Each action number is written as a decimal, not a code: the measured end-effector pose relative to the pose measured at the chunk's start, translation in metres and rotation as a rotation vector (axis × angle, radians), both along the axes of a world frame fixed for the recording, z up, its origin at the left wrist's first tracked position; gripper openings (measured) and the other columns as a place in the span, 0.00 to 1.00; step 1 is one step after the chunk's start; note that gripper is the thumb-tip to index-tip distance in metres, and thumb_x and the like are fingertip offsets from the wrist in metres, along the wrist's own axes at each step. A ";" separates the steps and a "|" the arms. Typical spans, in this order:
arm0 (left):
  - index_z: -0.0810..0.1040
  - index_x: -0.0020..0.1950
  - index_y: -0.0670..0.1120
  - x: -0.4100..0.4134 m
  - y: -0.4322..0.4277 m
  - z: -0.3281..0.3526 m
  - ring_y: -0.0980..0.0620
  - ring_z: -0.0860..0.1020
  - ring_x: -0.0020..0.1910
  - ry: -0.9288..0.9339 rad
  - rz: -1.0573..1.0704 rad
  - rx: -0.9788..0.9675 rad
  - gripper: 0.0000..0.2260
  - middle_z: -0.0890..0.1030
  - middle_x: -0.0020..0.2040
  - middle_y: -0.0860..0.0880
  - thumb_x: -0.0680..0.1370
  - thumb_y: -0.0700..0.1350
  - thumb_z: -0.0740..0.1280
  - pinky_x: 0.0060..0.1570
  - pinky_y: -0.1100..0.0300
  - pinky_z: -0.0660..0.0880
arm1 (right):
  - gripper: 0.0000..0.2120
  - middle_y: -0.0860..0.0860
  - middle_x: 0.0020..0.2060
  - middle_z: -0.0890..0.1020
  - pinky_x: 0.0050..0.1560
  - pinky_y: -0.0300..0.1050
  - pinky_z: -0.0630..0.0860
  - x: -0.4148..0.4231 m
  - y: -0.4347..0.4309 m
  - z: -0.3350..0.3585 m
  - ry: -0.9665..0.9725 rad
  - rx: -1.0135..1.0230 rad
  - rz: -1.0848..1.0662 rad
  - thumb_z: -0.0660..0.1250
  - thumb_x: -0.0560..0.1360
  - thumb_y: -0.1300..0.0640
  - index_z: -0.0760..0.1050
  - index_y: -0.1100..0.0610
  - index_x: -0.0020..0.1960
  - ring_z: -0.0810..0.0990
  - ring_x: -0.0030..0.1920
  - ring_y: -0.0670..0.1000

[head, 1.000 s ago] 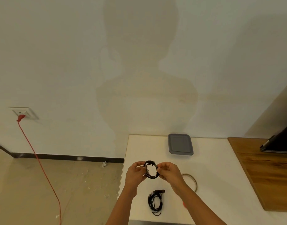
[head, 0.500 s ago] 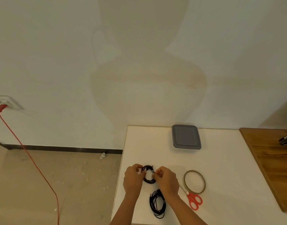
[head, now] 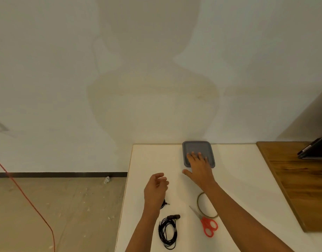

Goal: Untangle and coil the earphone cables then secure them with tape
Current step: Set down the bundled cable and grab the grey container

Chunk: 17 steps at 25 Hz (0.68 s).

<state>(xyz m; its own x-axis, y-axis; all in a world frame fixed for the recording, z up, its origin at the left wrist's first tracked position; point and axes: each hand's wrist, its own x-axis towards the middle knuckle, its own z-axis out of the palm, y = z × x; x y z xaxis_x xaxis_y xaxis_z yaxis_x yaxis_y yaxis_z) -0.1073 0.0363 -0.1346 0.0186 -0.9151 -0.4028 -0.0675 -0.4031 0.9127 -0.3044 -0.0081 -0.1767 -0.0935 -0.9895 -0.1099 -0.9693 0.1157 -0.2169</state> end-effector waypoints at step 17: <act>0.83 0.54 0.41 -0.054 -0.005 -0.042 0.56 0.81 0.33 -0.189 -0.086 0.002 0.09 0.83 0.35 0.49 0.79 0.41 0.64 0.35 0.68 0.78 | 0.25 0.61 0.52 0.83 0.47 0.52 0.82 0.024 0.080 -0.013 0.035 -0.560 0.152 0.47 0.83 0.52 0.78 0.66 0.59 0.84 0.50 0.59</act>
<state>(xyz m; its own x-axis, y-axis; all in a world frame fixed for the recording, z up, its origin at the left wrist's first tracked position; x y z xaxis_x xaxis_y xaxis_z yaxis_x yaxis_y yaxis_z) -0.1609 0.0311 -0.1764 0.0163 -0.9159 -0.4011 -0.2715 -0.3901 0.8798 -0.2805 0.0718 -0.1898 0.0600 -0.8987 0.4345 -0.9737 -0.1484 -0.1726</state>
